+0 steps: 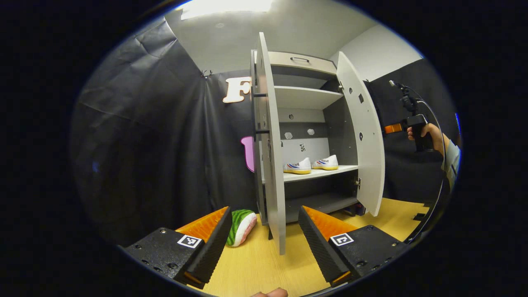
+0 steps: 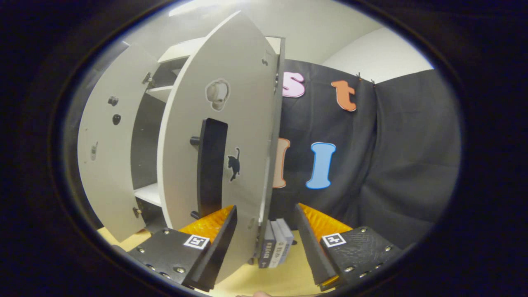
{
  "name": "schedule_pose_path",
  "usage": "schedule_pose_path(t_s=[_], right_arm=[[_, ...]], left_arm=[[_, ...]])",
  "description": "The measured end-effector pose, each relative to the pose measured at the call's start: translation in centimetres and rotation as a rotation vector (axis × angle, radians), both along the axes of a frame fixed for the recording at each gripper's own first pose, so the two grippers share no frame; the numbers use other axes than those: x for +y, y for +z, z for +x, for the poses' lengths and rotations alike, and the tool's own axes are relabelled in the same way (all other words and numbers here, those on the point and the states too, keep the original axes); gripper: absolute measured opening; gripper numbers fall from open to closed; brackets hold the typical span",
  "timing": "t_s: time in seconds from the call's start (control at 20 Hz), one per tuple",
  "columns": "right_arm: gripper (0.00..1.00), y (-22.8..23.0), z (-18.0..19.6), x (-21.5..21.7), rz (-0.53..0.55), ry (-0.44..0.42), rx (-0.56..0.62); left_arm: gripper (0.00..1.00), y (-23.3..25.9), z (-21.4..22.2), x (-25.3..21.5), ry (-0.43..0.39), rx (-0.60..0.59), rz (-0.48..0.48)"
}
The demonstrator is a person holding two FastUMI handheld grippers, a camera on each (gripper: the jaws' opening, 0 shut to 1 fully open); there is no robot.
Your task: Grab one shoe with the right hand and put it into the shoe cabinet, grab the other shoe with the left hand and put it into the shoe cabinet; then close the right door with the right hand and the left door with the left hand.
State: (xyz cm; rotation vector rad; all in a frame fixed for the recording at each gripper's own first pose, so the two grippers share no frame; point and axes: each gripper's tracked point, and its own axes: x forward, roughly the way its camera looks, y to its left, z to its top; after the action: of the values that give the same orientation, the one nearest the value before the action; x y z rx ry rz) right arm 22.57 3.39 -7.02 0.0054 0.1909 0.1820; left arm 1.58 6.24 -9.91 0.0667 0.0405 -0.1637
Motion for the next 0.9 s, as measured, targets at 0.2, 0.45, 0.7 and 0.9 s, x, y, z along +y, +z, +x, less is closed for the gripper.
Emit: schedule_pose_path(t_s=[0.2, 0.45, 0.7, 0.9], right_arm=[[0.96, 1.2, 0.2, 0.3, 0.067, -0.051, -0.063], [0.98, 1.7, -1.4, -0.1, 0.041, -0.052, -0.130], [0.97, -0.1, -3.4, -0.2, 0.050, -0.020, -0.116], [0.97, -3.1, -4.3, -0.2, 0.064, 0.000, -0.065]], left_arm=[[0.97, 0.3, -0.1, 1.0, 0.018, -0.006, 0.009], [0.97, 0.0, 1.3, 3.4, 0.064, 0.034, -0.057], [1.00, 0.3, 3.7, 6.6, 0.077, 0.107, -0.172], [0.99, 1.8, 7.2, 9.1, 0.104, 0.112, -0.169]])
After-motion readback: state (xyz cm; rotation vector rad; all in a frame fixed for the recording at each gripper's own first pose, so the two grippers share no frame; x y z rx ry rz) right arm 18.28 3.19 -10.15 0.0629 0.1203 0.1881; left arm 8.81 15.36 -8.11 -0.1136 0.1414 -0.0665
